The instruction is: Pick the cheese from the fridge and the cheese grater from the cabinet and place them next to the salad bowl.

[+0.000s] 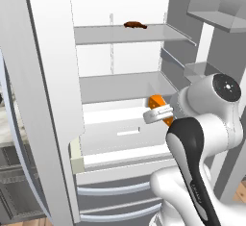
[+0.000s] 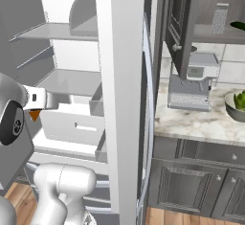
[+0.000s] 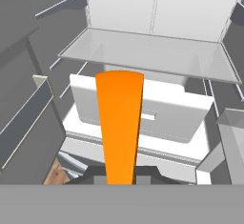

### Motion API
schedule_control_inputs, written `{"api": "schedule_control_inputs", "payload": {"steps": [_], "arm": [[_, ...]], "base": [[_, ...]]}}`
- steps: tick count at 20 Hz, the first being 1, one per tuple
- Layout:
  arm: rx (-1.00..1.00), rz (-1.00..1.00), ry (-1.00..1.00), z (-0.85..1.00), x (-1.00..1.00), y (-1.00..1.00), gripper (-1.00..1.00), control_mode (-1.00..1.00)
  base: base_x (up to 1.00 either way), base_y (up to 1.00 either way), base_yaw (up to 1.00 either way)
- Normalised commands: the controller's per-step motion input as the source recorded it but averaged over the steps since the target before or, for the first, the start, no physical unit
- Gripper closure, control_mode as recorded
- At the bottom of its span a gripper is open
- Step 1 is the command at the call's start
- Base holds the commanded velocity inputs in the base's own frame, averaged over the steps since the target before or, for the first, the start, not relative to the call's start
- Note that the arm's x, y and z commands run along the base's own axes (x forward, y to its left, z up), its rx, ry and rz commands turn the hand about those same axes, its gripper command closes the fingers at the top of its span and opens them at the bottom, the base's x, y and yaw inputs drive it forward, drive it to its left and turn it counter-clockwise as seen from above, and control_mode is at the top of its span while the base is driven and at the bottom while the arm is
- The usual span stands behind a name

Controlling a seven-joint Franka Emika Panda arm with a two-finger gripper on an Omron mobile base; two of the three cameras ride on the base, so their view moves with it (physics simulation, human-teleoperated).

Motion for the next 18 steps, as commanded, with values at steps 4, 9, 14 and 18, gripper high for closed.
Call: {"api": "schedule_control_inputs", "payload": {"steps": [4,9,14,18], "arm": [[0.00,0.00,0.00,0.00,0.00,0.00,1.00,1.00],[0.00,0.00,0.00,0.00,0.00,0.00,1.00,1.00],[0.00,0.00,0.00,0.00,0.00,0.00,1.00,1.00],[0.00,0.00,0.00,0.00,0.00,0.00,1.00,1.00]], "base": [[-0.21,-0.02,0.00],[-0.50,0.06,0.02],[-0.46,0.19,0.07],[-0.53,0.14,0.00]]}}
